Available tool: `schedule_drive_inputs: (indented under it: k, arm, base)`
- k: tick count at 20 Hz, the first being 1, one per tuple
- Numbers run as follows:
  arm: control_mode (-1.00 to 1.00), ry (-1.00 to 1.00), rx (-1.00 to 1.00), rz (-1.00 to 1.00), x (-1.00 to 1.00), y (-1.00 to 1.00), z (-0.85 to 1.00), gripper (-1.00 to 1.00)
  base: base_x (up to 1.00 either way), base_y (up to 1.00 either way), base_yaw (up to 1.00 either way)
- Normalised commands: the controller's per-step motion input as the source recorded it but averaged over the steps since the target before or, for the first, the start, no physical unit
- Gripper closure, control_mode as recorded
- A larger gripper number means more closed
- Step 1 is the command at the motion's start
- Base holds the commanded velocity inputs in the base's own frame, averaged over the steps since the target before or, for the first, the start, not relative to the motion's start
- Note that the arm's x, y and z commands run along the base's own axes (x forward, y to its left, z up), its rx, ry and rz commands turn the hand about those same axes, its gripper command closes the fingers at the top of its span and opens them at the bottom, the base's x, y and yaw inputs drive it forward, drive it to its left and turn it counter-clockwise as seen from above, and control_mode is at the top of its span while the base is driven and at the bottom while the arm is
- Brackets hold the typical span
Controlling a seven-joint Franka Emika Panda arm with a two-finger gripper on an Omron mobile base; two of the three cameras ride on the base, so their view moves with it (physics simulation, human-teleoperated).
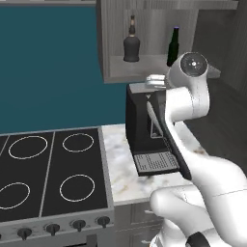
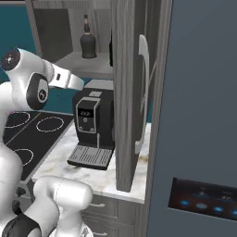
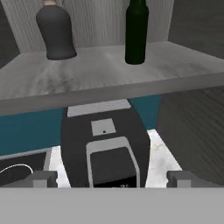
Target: Sort all alcoholic drinks to one cabinet, and non-alcoholic drinks to the other.
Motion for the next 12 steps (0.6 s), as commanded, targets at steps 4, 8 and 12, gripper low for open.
schedule_drive_inputs:
  k: [4, 8, 12]
  arm:
    - [-1.00, 0.04, 0.00, -0.06, -1.00, 0.93, -0.20, -1.00]
    - [-1.00, 0.07, -0.02, -0.04, -1.00, 0.89, -0.55, -1.00]
    - [-1.00, 0.01, -0.03, 0.00, -0.93, 0.70, -0.79, -1.00]
  base:
    - [0.00, 0.00, 0.00]
    - [0.00, 0.00, 0.00]
    - [0.00, 0.00, 0.00]
